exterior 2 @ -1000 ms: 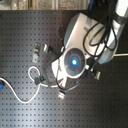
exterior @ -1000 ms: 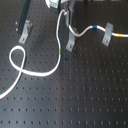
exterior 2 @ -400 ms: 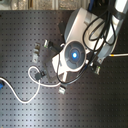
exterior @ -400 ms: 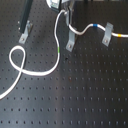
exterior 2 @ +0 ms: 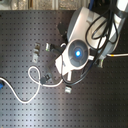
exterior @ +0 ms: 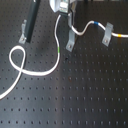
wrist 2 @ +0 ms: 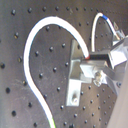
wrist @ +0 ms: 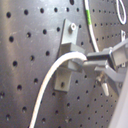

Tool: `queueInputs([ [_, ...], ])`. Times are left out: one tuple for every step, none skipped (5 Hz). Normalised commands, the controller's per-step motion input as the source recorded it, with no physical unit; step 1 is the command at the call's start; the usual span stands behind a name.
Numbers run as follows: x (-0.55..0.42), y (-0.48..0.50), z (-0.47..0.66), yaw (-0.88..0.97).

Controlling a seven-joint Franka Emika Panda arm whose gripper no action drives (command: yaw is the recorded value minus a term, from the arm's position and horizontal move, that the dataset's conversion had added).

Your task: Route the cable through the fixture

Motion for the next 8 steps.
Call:
queueInputs([
  [-0.014, -0.009, 0.0, 0.0],
  [-0.253, -0.052, 0.04, -0.37],
  [-0.194, 0.064, 0.05, -0.11],
  [-0.177, 0.131, 0.0, 0.0],
  [-0.191, 0.102, 0.09, -0.28],
  [-0.099, 0.082, 0.32, -0.29],
  [-0.14, 0.032, 0.33, -0.29],
  [-0.135, -0.131, 0.18, -0.33],
])
